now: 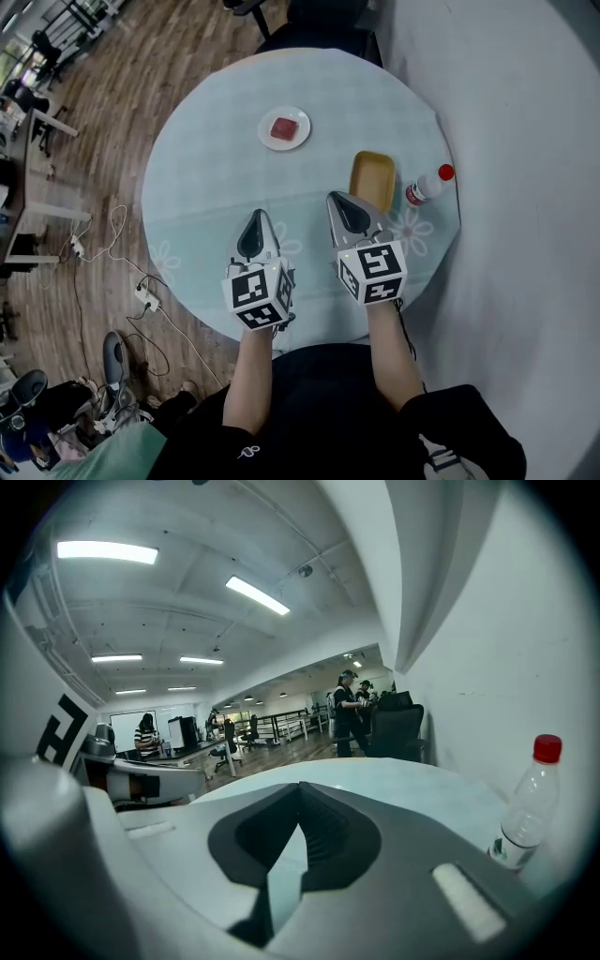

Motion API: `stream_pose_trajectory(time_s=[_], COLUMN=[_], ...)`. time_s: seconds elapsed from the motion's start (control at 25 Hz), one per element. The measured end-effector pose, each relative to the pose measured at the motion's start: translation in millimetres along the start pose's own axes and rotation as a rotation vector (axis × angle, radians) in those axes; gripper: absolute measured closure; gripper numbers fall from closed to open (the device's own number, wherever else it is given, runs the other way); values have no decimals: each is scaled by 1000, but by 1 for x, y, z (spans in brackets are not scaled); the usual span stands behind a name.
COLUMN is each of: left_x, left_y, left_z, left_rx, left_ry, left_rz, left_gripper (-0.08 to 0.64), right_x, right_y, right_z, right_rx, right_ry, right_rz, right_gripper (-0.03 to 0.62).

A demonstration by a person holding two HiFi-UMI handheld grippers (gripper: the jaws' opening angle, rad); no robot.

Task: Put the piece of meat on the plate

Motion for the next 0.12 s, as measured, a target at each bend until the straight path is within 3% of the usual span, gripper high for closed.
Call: stream_pose_trajectory(time_s=[0.12], left_x=[-2], left_y=[1], left_z=[-1], left_rx=[-5], left_ry=[12], left_rz=[-4], left_gripper=[565], right_x=[-4], right_y=[5], right_z=[-5], right_rx=[10], right_ry=[7], right_rz=[5], right_gripper=[588])
Point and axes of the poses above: the fingertips, and each gripper's own axes: z backward along the fingers, y to its left, x out of its top, the point moved 4 cm from there along z, backward along the fingers, and after that the axes turned 9 degrees about -z, right-handed, at the moved point
